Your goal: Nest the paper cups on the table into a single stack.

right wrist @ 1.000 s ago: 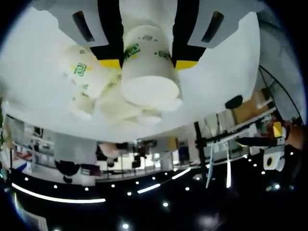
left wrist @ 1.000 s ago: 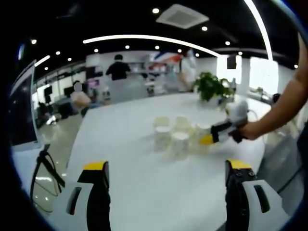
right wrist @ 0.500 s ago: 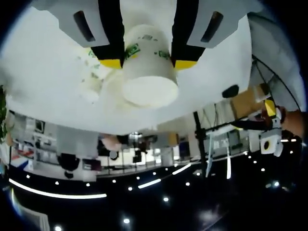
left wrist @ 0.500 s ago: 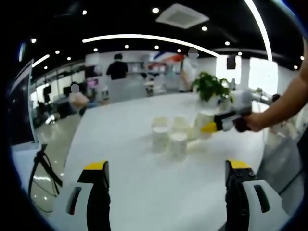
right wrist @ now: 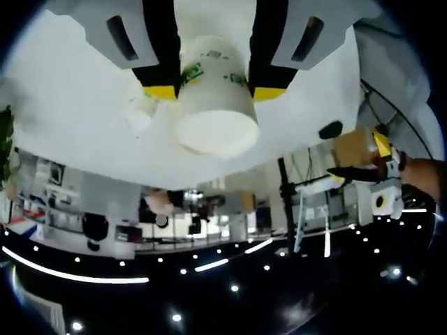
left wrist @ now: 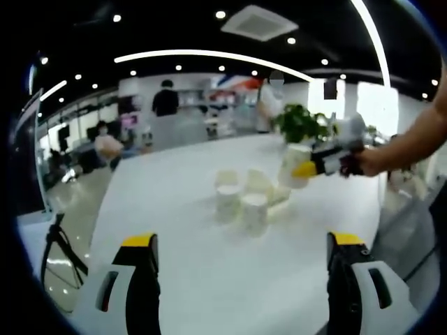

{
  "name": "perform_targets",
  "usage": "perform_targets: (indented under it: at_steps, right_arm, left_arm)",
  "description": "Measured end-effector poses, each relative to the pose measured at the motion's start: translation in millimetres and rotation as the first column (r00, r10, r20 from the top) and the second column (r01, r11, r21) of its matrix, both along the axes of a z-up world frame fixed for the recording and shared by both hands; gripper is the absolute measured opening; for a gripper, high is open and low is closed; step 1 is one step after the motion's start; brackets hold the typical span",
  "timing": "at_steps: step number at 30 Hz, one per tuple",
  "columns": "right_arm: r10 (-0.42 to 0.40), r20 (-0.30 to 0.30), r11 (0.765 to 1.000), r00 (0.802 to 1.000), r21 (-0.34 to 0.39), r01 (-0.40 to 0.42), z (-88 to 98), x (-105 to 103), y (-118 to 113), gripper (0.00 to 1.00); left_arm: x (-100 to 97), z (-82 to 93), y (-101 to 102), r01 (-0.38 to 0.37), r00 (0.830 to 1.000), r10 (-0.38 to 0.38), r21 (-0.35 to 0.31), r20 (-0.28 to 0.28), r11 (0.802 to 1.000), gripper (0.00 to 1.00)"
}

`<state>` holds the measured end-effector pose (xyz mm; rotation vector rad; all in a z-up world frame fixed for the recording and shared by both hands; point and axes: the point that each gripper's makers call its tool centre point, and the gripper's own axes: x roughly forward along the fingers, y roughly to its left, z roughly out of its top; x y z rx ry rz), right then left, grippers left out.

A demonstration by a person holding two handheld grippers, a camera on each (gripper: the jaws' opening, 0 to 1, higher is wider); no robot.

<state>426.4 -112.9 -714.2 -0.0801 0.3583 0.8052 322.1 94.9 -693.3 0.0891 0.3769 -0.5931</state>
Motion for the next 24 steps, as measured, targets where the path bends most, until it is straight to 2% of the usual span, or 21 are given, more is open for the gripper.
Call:
perform_targets:
  at_steps: [6,11,17,24]
  right_arm:
    - [0.025,0.037,0.999,0.999,-0.021,-0.024,13.5,1.2,2.9,0.34]
    - [0.027,0.051,1.0,0.998,-0.01,-0.027,27.4,2.3,5.0,0.34]
    - [0.055,0.077,0.998,0.996,-0.024,-0.053,41.9,-5.6,11.1,0.34]
    - [0.089,0.069,0.995,0.994,-0.042,-0.087,44.3,-21.2,16.6,0.34]
  left_arm:
    - [-1.4,2.1,-3.7,0.003,1.0,-0.004,-0.022,-0.005,1.0,0.98]
    - [1.1,7.7,-4.1,0.011,1.0,-0.011,-0.021,0.0,1.0,0.98]
    - [3.0,11.9,-1.4,0.011,1.0,-0.011,-0.024,0.01,1.0,0.98]
    - [0.2,12.3,0.2,0.018,1.0,-0.017,-0.021,0.01,1.0,0.98]
